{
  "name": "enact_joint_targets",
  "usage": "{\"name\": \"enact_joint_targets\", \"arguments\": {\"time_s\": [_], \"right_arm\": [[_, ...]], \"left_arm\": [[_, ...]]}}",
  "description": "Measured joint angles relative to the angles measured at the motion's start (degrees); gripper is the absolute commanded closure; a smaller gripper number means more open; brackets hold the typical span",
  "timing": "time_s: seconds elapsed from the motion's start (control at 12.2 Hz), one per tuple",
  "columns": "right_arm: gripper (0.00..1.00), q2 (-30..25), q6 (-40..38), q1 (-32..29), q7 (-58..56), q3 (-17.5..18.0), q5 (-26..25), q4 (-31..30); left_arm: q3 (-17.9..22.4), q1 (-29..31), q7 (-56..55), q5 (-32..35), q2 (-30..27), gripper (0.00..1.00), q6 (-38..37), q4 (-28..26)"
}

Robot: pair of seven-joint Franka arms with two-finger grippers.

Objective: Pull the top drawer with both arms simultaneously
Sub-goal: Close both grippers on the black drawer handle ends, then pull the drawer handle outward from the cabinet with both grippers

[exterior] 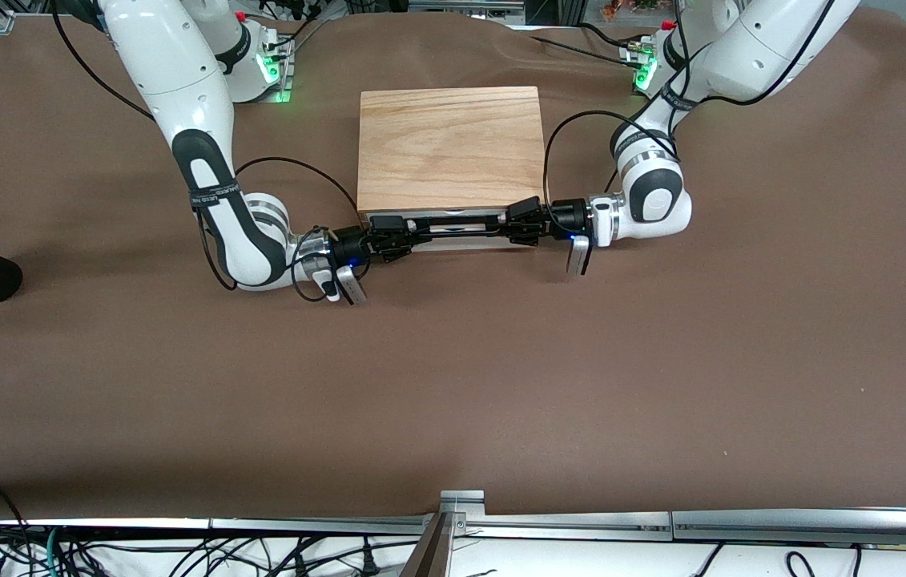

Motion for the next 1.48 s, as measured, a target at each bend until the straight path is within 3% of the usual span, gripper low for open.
{"name": "enact_joint_targets", "arguments": {"time_s": [0.16,0.33,0.49,1.48], "right_arm": [[0.74,0.0,0.0,0.0,0.0,0.0,0.0,-0.04],[0.94,0.0,0.0,0.0,-0.01,0.0,0.0,-0.06],[0.96,-0.03,0.82,0.08,0.59,0.0,0.01,-0.19],[1.0,-0.09,1.2,0.11,0.65,-0.02,-0.11,-0.05]], "left_arm": [[0.0,0.01,-0.05,0.0,0.03,0.76,-0.03,0.0],[0.02,0.03,-0.19,0.0,0.24,0.81,-0.05,0.02],[0.09,0.02,-0.76,-0.01,0.89,1.0,0.08,0.19],[0.8,-0.41,-2.2,-0.01,1.44,1.0,-0.87,0.47]]}}
